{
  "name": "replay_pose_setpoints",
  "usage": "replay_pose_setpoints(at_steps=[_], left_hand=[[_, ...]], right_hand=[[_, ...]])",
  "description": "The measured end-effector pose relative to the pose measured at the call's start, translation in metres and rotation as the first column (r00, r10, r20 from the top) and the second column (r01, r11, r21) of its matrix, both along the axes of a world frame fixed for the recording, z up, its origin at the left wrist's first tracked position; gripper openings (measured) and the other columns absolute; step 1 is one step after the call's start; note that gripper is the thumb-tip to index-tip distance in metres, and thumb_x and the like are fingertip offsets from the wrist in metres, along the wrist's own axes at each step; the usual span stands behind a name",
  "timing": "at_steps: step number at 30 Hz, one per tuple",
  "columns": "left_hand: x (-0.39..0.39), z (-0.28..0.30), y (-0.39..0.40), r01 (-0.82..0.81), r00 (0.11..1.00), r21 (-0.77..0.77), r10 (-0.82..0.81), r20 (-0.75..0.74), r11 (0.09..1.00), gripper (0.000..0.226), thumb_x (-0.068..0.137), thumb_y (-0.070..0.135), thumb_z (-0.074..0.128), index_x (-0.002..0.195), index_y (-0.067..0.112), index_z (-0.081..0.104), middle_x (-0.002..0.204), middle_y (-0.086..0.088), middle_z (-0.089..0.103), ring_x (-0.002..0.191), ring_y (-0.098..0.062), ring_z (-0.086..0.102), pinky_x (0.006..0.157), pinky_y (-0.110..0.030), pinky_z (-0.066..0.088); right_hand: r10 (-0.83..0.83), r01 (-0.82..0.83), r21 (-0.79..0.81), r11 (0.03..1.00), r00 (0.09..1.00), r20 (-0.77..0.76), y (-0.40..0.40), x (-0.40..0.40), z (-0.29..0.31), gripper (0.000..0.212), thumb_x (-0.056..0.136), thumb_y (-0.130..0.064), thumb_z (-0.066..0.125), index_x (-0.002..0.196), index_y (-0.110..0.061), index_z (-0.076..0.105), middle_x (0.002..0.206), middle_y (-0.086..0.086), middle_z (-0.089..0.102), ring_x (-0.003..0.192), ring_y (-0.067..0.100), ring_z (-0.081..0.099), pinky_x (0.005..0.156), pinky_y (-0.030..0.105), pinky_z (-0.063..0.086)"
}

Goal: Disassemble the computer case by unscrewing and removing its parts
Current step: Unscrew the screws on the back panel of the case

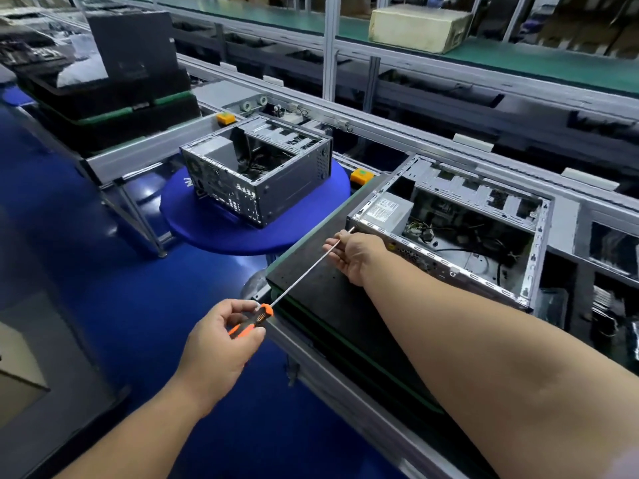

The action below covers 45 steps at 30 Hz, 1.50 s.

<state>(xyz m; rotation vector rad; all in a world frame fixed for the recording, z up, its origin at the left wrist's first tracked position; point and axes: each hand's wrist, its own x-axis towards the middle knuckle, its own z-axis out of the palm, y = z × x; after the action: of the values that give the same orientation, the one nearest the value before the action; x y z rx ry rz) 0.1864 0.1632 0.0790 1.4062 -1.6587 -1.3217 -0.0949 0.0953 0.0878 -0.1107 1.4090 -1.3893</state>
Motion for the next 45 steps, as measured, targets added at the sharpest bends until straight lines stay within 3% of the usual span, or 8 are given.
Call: replay_pose_setpoints(at_steps=[7,10,14,20,26,31,37,45], left_hand=[[0.008,-0.009,0.001,0.107,0.977,-0.293,-0.046,0.206,0.95,0.031,0.094,0.017,0.075,0.111,0.042,0.066,0.096,0.01,0.069,0.084,-0.003,0.065,0.063,-0.013,0.049],[0.002,-0.006,0.0,-0.039,0.984,0.165,0.066,-0.165,0.986,0.017,0.103,0.013,0.063,0.11,0.024,0.074,0.088,-0.004,0.075,0.06,-0.011,0.062,0.048,-0.022,0.045],[0.003,0.008,-0.002,0.092,0.81,0.725,0.372,-0.453,0.682,0.026,0.106,0.021,0.057,0.11,0.001,0.073,0.092,-0.019,0.073,0.057,-0.016,0.059,0.04,-0.022,0.041],[0.007,0.0,-0.001,0.023,1.0,0.058,-0.022,-0.021,0.998,0.029,0.097,0.022,0.075,0.121,0.036,0.066,0.096,0.001,0.07,0.072,-0.012,0.069,0.059,-0.029,0.052],[0.014,-0.009,0.001,0.187,0.947,-0.354,-0.072,0.315,0.916,0.03,0.094,0.025,0.074,0.116,0.043,0.064,0.096,0.017,0.064,0.088,-0.001,0.063,0.065,-0.013,0.046],[0.008,-0.008,-0.003,0.011,0.987,0.186,0.02,-0.162,0.982,0.017,0.104,0.015,0.062,0.114,0.022,0.074,0.088,-0.005,0.077,0.061,-0.015,0.064,0.05,-0.026,0.045],[0.004,0.007,-0.003,0.064,0.843,0.715,0.346,-0.412,0.696,0.027,0.105,0.024,0.06,0.112,0.003,0.074,0.096,-0.021,0.075,0.057,-0.018,0.059,0.04,-0.025,0.038],[0.01,-0.003,0.003,0.077,0.978,-0.188,-0.038,0.203,0.979,0.042,0.09,0.026,0.081,0.111,0.053,0.057,0.097,0.012,0.06,0.081,-0.004,0.063,0.064,-0.02,0.049]], right_hand=[[-0.035,0.035,0.012,0.999,0.999,-0.035,-0.005,0.0,-0.004,0.028,0.111,-0.024,0.039,0.088,-0.015,0.053,0.08,0.002,0.062,0.042,0.006,0.062,0.038,0.017,0.046],[-0.057,0.058,0.017,0.998,0.997,-0.044,-0.005,-0.001,-0.004,0.027,0.111,-0.026,0.043,0.09,-0.014,0.055,0.081,0.003,0.065,0.042,0.005,0.062,0.038,0.016,0.048],[-0.067,0.069,0.044,0.997,0.996,-0.054,-0.005,-0.004,-0.004,0.024,0.109,-0.024,0.048,0.093,-0.011,0.059,0.081,0.003,0.067,0.044,0.007,0.064,0.04,0.017,0.05],[-0.07,0.073,0.061,0.995,0.996,-0.051,-0.006,-0.003,-0.003,0.025,0.108,-0.025,0.051,0.09,-0.009,0.059,0.079,0.003,0.068,0.046,0.007,0.066,0.04,0.017,0.05],[-0.092,0.094,0.064,0.993,0.995,-0.038,-0.005,-0.002,-0.001,0.026,0.108,-0.024,0.05,0.09,-0.009,0.059,0.076,0.003,0.067,0.043,0.008,0.064,0.038,0.017,0.048],[-0.082,0.086,0.076,0.993,0.995,-0.053,-0.005,-0.003,-0.001,0.029,0.108,-0.025,0.052,0.088,-0.005,0.06,0.073,0.005,0.065,0.04,0.008,0.063,0.037,0.016,0.048],[-0.081,0.085,0.068,0.994,0.995,-0.056,-0.005,-0.002,0.001,0.023,0.108,-0.025,0.052,0.095,-0.007,0.059,0.076,0.005,0.063,0.038,0.007,0.061,0.036,0.015,0.046],[-0.103,0.108,0.069,0.992,0.992,-0.072,-0.007,-0.002,0.0,0.024,0.107,-0.024,0.053,0.091,-0.009,0.059,0.075,0.004,0.065,0.04,0.007,0.063,0.037,0.016,0.049]])
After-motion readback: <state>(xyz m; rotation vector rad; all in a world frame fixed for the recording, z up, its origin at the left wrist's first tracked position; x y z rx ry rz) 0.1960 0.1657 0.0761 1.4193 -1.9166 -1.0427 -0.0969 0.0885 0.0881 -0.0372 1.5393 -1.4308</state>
